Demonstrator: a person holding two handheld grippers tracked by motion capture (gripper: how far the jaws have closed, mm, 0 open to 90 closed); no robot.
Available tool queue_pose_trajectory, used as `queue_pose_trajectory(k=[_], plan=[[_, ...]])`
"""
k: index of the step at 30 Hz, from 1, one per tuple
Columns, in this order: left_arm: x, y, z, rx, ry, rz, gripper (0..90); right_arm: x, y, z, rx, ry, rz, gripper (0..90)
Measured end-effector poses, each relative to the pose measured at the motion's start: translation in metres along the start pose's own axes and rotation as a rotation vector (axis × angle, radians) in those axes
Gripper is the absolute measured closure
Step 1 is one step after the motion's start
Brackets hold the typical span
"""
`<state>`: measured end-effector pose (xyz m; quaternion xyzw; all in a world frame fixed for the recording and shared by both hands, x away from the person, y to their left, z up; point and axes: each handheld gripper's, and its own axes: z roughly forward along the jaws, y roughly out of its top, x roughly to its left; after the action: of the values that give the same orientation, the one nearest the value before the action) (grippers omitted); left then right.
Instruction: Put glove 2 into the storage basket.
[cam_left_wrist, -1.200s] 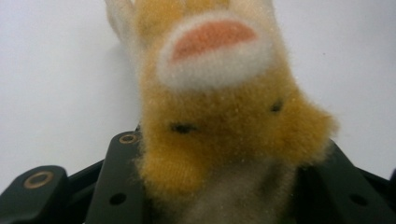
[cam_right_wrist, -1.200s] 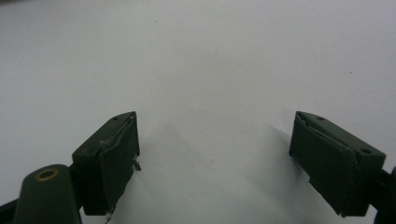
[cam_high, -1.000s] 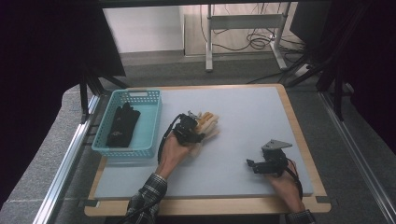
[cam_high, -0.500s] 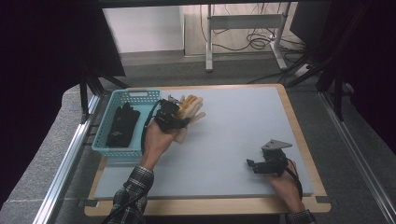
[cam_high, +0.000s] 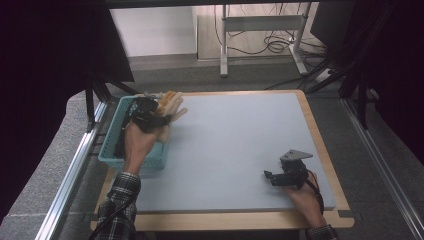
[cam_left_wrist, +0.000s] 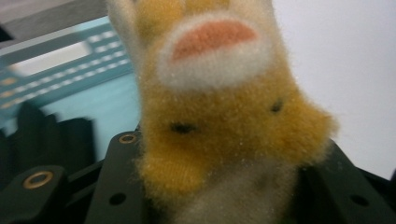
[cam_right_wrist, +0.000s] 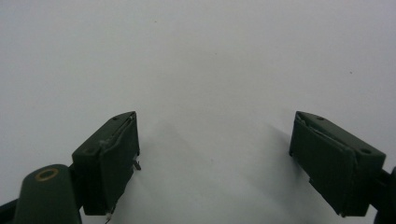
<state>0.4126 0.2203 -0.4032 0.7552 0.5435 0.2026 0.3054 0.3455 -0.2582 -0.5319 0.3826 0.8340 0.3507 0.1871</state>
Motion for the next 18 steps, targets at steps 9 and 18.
queue_pose_trajectory(k=[9, 18], plan=[[0.046, -0.013, 0.001, 0.042, 0.071, -0.101, 54.5, 0.0, 0.0, 0.0, 0.0, -0.001, 0.0, 15.3], [0.064, -0.025, 0.039, 0.136, 0.076, -0.147, 54.3, 0.0, 0.0, 0.0, -0.001, 0.0, 0.0, 15.4]])
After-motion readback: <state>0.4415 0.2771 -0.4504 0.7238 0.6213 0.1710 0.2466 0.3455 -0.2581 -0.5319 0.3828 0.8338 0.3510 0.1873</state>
